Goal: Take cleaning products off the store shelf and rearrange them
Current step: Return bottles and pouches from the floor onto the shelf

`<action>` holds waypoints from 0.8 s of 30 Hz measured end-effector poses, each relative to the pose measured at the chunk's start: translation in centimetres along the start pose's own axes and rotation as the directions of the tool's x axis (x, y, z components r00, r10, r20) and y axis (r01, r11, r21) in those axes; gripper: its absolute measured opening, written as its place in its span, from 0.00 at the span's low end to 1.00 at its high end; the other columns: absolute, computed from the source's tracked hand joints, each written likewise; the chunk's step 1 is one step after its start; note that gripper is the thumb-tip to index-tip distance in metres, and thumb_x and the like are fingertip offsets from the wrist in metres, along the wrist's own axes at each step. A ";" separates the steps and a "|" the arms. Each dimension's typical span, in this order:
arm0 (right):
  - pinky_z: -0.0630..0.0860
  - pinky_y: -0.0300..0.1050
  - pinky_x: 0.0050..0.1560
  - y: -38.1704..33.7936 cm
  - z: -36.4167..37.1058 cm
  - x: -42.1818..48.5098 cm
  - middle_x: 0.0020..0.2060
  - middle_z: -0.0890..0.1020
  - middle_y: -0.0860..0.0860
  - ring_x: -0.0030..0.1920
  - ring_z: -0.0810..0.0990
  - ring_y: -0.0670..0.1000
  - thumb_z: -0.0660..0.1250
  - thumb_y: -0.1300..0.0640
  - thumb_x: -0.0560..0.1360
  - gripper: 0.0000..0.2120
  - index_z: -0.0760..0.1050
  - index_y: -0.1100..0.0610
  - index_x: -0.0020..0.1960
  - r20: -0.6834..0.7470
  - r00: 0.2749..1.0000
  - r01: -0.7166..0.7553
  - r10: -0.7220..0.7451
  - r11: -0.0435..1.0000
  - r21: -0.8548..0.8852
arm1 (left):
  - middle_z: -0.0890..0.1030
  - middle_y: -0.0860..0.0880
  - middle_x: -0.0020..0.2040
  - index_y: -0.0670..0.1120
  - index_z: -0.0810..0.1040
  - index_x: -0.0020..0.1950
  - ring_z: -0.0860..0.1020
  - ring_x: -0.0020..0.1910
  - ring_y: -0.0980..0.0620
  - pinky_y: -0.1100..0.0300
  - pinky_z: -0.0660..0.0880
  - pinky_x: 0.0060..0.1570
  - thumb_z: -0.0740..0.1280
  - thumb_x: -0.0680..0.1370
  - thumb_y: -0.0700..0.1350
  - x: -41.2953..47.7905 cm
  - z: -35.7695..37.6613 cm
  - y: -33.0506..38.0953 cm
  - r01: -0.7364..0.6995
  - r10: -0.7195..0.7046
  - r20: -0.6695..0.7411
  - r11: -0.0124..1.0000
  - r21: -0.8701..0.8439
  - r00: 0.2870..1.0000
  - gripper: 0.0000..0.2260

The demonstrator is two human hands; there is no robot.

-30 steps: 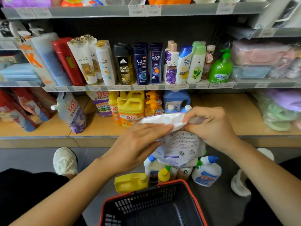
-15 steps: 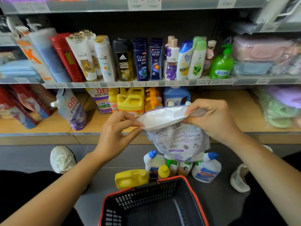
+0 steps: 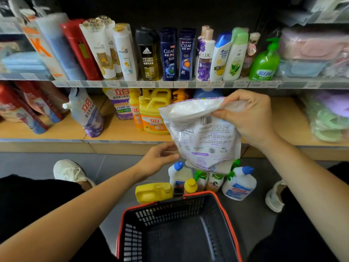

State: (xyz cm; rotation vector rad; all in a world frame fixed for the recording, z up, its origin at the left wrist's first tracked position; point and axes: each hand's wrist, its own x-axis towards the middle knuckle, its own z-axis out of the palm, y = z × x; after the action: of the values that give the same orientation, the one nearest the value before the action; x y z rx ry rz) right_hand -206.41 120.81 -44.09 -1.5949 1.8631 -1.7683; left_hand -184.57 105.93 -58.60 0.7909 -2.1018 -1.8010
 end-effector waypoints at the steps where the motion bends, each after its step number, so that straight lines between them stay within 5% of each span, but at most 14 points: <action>1: 0.74 0.30 0.47 0.2 0.2 0.1 0.35 0.84 0.38 0.40 0.81 0.37 0.82 0.59 0.65 0.11 0.81 0.49 0.40 0.008 1.000 0.003 -0.003 1.000 0.010 | 0.84 0.52 0.61 0.46 0.77 0.68 0.81 0.61 0.55 0.62 0.78 0.57 0.70 0.80 0.40 0.4 0.5 0.0 -0.019 0.019 -0.005 0.999 -0.051 1.000 0.16; 4: 0.74 0.30 0.46 0.9 0.5 0.6 0.36 0.84 0.37 0.40 0.81 0.37 0.82 0.58 0.65 0.13 0.81 0.43 0.39 -0.011 1.000 0.010 -0.009 1.000 0.020 | 0.87 0.52 0.51 0.42 0.80 0.59 0.84 0.52 0.57 0.67 0.78 0.49 0.68 0.81 0.37 1.3 1.4 0.1 -0.045 0.030 -0.106 0.988 -0.145 0.994 0.08; 8: 0.78 0.42 0.44 3.4 0.3 2.0 0.36 0.84 0.39 0.40 0.80 0.43 0.81 0.49 0.63 0.09 0.81 0.41 0.37 -0.098 0.989 -0.112 0.114 0.993 0.023 | 0.86 0.48 0.43 0.40 0.80 0.47 0.83 0.44 0.53 0.54 0.79 0.51 0.69 0.80 0.39 1.1 0.7 0.4 -0.061 0.007 -0.260 0.978 -0.201 0.966 0.04; 11: 0.77 0.38 0.39 5.7 0.9 3.0 0.34 0.83 0.40 0.37 0.79 0.41 0.80 0.46 0.62 0.08 0.81 0.42 0.37 -0.083 0.979 -0.186 0.187 0.982 0.026 | 0.84 0.44 0.39 0.44 0.79 0.40 0.81 0.41 0.48 0.47 0.77 0.49 0.71 0.79 0.43 0.2 -1.8 1.3 -0.087 0.021 -0.354 0.981 -0.172 0.935 0.09; 13: 0.75 0.33 0.37 7.0 2.1 3.5 0.33 0.83 0.40 0.34 0.78 0.37 0.81 0.50 0.64 0.09 0.81 0.42 0.36 -0.046 0.976 -0.213 0.214 0.977 0.015 | 0.83 0.43 0.40 0.48 0.79 0.36 0.80 0.41 0.47 0.51 0.77 0.47 0.72 0.76 0.49 -0.9 -3.7 2.5 -0.090 0.021 -0.378 0.982 -0.167 0.926 0.09; 17: 0.77 0.39 0.41 9.9 5.6 4.1 0.32 0.83 0.43 0.36 0.79 0.42 0.81 0.58 0.68 0.11 0.81 0.46 0.34 -0.019 0.949 -0.315 0.315 0.949 0.000 | 0.84 0.47 0.36 0.50 0.80 0.32 0.80 0.35 0.53 0.64 0.76 0.35 0.72 0.74 0.51 -3.0 -6.5 4.5 -0.091 0.021 -0.417 0.984 -0.151 0.909 0.11; 22: 0.75 0.29 0.40 12.2 10.9 3.8 0.42 0.85 0.55 0.38 0.79 0.44 0.78 0.59 0.71 0.05 0.84 0.56 0.45 0.061 0.935 -0.342 0.348 0.935 -0.091 | 0.83 0.45 0.35 0.49 0.81 0.32 0.81 0.32 0.49 0.59 0.74 0.28 0.72 0.73 0.52 -5.1 -8.6 4.7 -0.002 -0.075 -0.408 0.983 -0.185 0.910 0.11; 24: 0.76 0.36 0.42 12.5 13.0 3.3 0.45 0.85 0.58 0.39 0.79 0.47 0.76 0.59 0.74 0.10 0.84 0.62 0.53 0.151 0.906 -0.377 0.396 0.915 -0.143 | 0.82 0.47 0.32 0.49 0.80 0.32 0.80 0.29 0.51 0.61 0.74 0.27 0.71 0.76 0.48 -5.6 -9.2 4.2 0.013 -0.107 -0.394 0.972 -0.234 0.913 0.13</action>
State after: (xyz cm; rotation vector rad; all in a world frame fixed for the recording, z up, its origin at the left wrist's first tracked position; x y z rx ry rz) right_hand -206.13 106.92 -56.09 -1.2482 2.0445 -1.3330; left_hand -176.13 101.82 -51.93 1.0673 -1.5936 -1.6895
